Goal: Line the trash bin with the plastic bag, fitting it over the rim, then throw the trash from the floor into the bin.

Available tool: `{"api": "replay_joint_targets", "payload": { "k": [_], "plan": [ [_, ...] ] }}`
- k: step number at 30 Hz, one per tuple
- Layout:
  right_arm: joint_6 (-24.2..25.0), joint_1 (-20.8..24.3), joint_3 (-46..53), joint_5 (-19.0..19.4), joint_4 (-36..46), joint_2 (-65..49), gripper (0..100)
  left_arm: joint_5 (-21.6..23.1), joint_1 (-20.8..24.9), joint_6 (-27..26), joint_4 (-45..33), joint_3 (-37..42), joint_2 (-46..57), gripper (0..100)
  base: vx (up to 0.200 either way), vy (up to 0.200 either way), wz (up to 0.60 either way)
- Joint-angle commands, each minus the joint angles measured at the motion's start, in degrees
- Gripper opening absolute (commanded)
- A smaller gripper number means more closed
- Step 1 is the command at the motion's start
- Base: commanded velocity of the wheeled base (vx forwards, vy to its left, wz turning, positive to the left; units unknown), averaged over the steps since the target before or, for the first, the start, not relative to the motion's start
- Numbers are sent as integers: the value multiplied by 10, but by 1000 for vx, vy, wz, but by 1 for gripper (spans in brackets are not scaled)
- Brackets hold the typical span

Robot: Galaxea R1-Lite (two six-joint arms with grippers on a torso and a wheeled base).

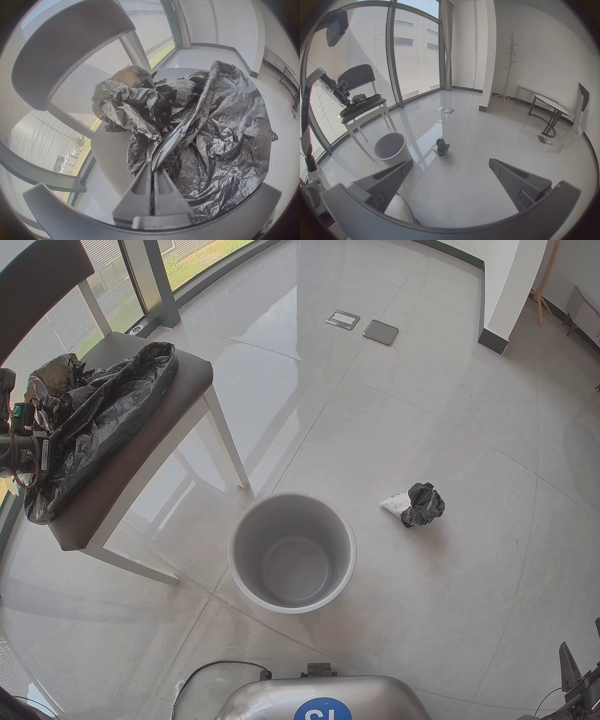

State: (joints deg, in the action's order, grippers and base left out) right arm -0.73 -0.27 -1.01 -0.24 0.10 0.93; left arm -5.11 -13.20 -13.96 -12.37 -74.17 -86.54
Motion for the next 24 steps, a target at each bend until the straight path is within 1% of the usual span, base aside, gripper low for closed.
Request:
{"api": "replay_joint_targets", "payload": {
  "k": [1, 4, 6, 8, 9, 10, 11, 14, 15, 19, 24],
  "plan": [
    [0, 0, 10, 0, 0, -9, 100, 7, 1, 1, 6, 19, 19, 0, 0, 0, 0],
    [0, 0, 10, 0, 0, -9, 100, 17, -2, 2, 24, 38, 24, 0, 0, 0, 0],
    [1, 0, 10, 0, 0, -9, 100, 21, -2, 0, 60, 58, 34, 0, 0, 0, 0],
    [1, 0, 10, 0, 0, -9, 100, 22, -1, 0, 66, 61, 35, 0, 0, 0, 0],
    [0, 0, 10, 0, 0, -9, 100, 29, 0, -2, 126, 85, 41, 0, 0, 0, 0],
    [1, 1, 10, 0, 0, -9, 100, 31, -1, -3, 151, 96, 41, 0, 0, 0, 0],
    [1, 0, 10, 0, 0, -9, 100, 31, -1, -1, 173, 104, 41, 0, 0, 0, 0],
    [4, 0, 10, -1, 0, -9, 100, 32, -2, 2, 205, 112, 41, 0, 0, 0, 0],
    [4, 0, 10, -1, 0, -9, 100, 32, -2, 2, 205, 112, 41, 0, 0, 0, 0],
    [0, 0, 10, 0, 0, -9, 100, 34, 8, 31, 205, 86, 46, 0, 0, 0, 0],
    [-13, 0, 10, 3, 0, -9, 100, 46, 21, 47, 175, 93, 68, 0, 0, 0, 0]
  ]
}}
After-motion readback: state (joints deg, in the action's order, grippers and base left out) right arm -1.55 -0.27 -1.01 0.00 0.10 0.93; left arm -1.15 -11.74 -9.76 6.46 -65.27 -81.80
